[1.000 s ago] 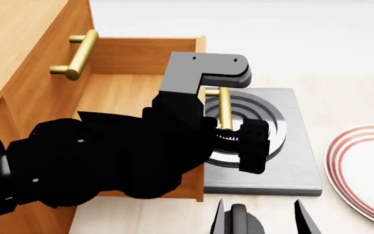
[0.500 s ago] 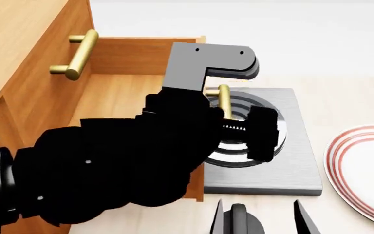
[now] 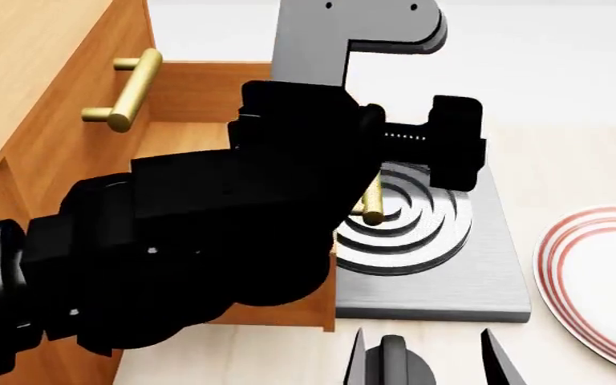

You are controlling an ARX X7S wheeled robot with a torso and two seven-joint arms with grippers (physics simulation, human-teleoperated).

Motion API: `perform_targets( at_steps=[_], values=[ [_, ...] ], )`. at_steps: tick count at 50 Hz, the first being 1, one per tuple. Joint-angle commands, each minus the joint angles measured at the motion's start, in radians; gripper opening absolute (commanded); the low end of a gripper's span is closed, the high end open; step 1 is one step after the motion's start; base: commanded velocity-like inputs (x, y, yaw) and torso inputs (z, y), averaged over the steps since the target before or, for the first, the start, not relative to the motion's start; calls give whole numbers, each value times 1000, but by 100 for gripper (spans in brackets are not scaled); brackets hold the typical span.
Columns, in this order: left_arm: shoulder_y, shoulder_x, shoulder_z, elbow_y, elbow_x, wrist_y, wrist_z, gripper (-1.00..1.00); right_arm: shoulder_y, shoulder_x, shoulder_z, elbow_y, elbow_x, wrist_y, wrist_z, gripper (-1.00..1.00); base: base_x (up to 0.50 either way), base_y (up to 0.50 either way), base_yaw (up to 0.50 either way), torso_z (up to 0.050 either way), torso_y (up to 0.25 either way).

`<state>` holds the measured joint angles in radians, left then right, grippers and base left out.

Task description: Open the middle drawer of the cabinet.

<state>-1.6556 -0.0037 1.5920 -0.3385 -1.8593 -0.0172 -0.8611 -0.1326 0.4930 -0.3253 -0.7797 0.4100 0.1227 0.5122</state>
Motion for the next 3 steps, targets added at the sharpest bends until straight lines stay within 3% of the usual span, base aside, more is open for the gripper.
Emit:
perform_targets(
  at_steps=[1,3],
  values=[
    [-12,-4,8,16,92,23,21,100,2,2,-2,2,-1,-1,2,100,0,0,0,0,0],
    [1,-30,-9,67,123,68,72,100,3,2,-4,2,-1,0,2,100,0,0,0,0,0]
  ],
)
